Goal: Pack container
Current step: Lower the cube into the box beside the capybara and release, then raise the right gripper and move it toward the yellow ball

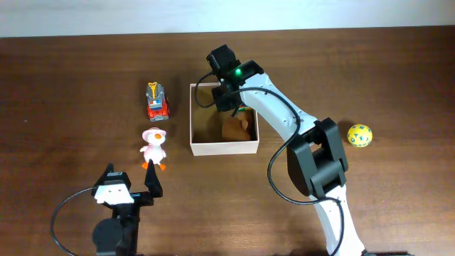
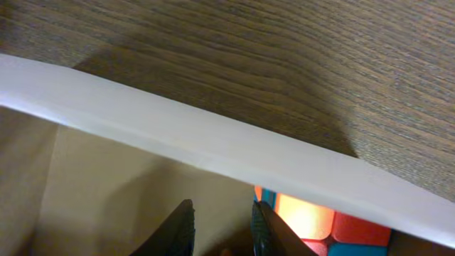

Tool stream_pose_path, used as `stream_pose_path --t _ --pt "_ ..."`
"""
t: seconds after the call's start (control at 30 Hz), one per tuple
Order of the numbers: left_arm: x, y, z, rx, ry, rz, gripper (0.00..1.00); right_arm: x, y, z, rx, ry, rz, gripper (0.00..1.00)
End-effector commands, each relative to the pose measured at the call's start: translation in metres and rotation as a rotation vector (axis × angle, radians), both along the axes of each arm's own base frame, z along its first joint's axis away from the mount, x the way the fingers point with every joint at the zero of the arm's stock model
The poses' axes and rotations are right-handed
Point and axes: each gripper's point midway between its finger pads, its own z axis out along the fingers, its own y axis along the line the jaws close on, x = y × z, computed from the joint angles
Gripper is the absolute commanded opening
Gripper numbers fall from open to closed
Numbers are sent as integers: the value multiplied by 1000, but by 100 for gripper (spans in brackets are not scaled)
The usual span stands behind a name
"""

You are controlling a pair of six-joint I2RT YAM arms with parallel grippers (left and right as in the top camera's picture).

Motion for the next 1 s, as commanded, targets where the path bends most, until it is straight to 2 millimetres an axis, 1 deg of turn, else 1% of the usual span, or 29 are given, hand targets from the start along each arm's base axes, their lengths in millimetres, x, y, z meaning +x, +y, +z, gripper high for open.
stream_pose_path --t 0.0,0.1,0.3,0.33,0.43,0.5,0.57,0.63,0.83,0.87,0.9,0.97 --pt "0 0 -2 15 2 -6 99 4 -10 -3 -54 -22 -22 30" --pt "0 0 -2 15 2 -6 99 4 -13 -3 -70 -27 -27 30" --pt "0 0 -2 15 3 -6 99 4 -12 -3 -66 -25 -26 31" --pt "0 0 -2 15 2 -6 99 3 -12 -2 -61 -23 -24 34" --pt "0 0 -2 15 3 -6 99 2 -7 3 -33 -21 -16 39" --pt "0 0 -2 15 2 -6 99 4 -1 12 0 -27 -7 43" --pt "0 0 -2 15 2 -6 99 6 5 25 32 -42 0 50" --pt "0 0 -2 15 2 -6 99 11 9 43 58 -71 3 56" --pt "0 0 -2 15 2 -6 99 28 17 120 124 -211 23 68" --pt "0 0 -2 15 2 -7 99 31 15 135 116 -244 26 68" --pt "0 0 -2 15 2 -6 99 35 9 148 97 -276 8 69" --pt "0 0 -2 15 2 -6 99 42 -9 170 39 -338 -43 73"
